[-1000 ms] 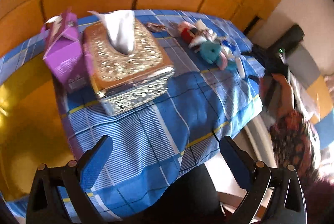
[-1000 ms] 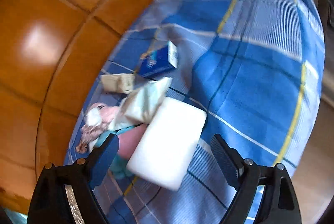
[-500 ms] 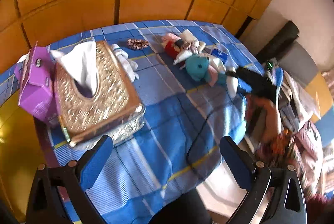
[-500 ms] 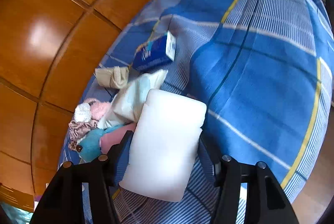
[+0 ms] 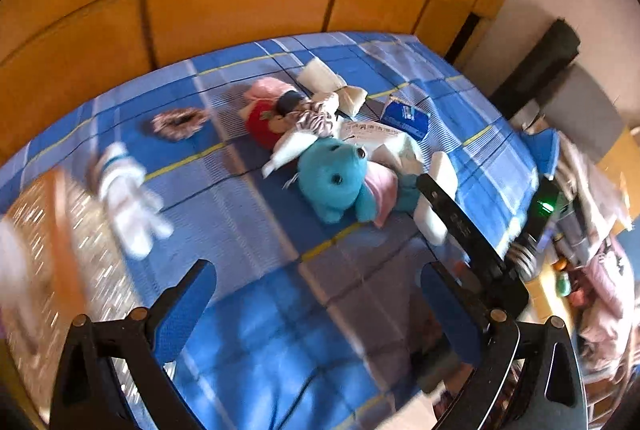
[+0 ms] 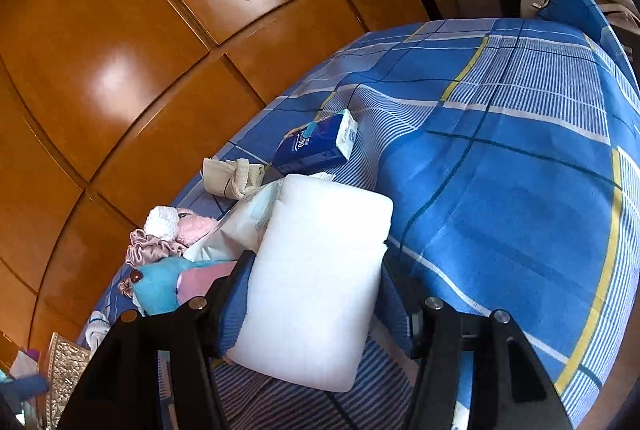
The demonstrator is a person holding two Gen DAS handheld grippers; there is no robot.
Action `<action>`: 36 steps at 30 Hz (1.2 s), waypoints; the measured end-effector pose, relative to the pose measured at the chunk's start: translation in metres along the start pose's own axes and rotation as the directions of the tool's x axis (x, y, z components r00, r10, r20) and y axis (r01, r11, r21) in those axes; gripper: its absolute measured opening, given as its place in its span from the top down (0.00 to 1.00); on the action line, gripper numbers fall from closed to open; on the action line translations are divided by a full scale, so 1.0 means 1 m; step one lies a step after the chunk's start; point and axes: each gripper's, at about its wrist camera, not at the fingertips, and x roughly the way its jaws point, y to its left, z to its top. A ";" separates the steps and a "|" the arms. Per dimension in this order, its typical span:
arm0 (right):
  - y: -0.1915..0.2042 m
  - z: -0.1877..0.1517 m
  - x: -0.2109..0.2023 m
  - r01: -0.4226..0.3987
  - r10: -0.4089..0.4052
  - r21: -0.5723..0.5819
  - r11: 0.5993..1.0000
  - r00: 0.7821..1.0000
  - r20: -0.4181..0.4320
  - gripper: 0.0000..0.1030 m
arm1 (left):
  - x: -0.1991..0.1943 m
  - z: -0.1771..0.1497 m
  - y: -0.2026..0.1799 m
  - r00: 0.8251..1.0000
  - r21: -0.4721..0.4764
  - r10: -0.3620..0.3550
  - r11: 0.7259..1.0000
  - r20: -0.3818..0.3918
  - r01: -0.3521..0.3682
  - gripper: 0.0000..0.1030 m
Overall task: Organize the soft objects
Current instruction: 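Grasp the white wipes pack with the right tool while the left tool approaches the teal bear, then close the left tool on the teal plush bear and lift it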
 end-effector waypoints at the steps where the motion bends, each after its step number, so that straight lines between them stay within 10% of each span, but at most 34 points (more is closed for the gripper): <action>1: 0.000 0.000 0.002 -0.003 0.003 0.000 1.000 1.000 0.004 0.42 | 0.009 0.008 -0.003 1.000 0.005 0.002 1.000 -0.001 -0.002 0.00; 18: -0.001 -0.005 -0.001 -0.004 0.004 -0.015 1.000 0.999 0.044 0.42 | 0.107 0.054 -0.011 0.996 0.051 0.091 0.995 -0.009 -0.091 0.25; 20: -0.001 -0.005 -0.001 -0.003 0.003 -0.016 1.000 0.999 0.047 0.42 | 0.111 0.051 -0.003 0.999 0.016 0.037 0.999 -0.032 -0.036 0.39; 25: -0.002 -0.005 -0.002 -0.004 0.005 -0.016 1.000 0.999 0.051 0.42 | 0.098 0.043 -0.001 1.000 0.009 0.014 1.000 -0.017 -0.014 0.58; 36: -0.001 -0.006 -0.003 0.000 0.001 -0.020 1.000 0.999 0.053 0.42 | 0.028 0.009 0.037 0.997 -0.117 -0.032 0.992 0.071 0.041 0.60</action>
